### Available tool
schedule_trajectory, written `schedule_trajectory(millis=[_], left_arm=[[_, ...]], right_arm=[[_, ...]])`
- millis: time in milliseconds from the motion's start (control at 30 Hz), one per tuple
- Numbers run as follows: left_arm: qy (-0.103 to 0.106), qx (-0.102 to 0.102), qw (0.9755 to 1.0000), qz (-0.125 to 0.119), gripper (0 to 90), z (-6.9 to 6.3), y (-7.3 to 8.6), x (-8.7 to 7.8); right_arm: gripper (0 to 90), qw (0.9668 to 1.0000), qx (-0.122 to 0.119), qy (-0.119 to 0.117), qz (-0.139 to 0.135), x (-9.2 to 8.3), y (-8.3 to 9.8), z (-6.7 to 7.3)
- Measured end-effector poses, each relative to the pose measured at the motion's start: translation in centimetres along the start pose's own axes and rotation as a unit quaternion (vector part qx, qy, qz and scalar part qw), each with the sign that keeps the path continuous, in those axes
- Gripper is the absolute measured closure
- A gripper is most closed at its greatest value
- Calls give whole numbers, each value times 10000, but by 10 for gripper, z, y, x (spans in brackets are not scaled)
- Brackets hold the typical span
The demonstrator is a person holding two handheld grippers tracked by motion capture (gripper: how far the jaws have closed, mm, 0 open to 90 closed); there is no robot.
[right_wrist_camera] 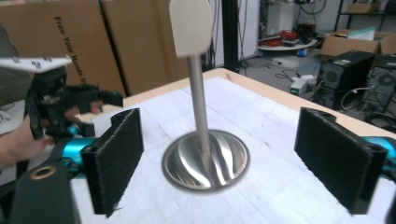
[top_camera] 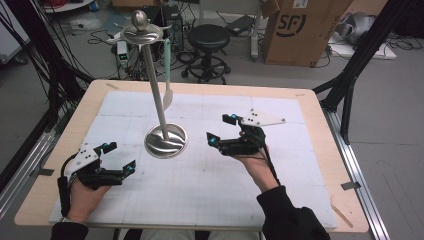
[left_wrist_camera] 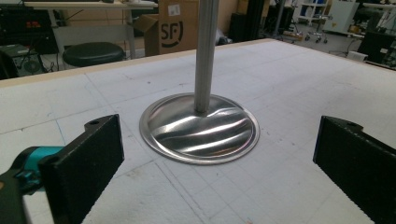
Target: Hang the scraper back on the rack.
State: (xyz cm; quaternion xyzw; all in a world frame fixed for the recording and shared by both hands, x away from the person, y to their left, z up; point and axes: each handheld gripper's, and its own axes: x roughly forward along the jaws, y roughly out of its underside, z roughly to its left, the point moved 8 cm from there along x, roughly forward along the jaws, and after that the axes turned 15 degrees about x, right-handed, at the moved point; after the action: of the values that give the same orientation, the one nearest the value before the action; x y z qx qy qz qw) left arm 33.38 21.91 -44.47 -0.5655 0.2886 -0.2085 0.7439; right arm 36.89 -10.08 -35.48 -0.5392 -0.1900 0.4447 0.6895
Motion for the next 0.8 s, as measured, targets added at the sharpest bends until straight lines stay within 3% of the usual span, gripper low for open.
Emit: schedule_trajectory(millis=[233,300,367,533,800], left_arm=[[-6,-8,10000,-34,23,1,-1,1],[-4,-15,10000,-41,23,1,-1,1],[-4,-34,10000,-63,23,0,-2,1],[-13,-33,10000,-90,23,0,-3,2],[-13,-32,10000,-91,23,0,-3,2]], right_arm=[[87,9995,-108,292,-26,-23,22,-13],[3,9993,-23,385,3,-29,30,-18],[3,9990,129,429,-66,-36,36,-22],[3,9983,71,579,-55,-53,55,-33],[3,9964,307,705,-357,-80,74,-53]])
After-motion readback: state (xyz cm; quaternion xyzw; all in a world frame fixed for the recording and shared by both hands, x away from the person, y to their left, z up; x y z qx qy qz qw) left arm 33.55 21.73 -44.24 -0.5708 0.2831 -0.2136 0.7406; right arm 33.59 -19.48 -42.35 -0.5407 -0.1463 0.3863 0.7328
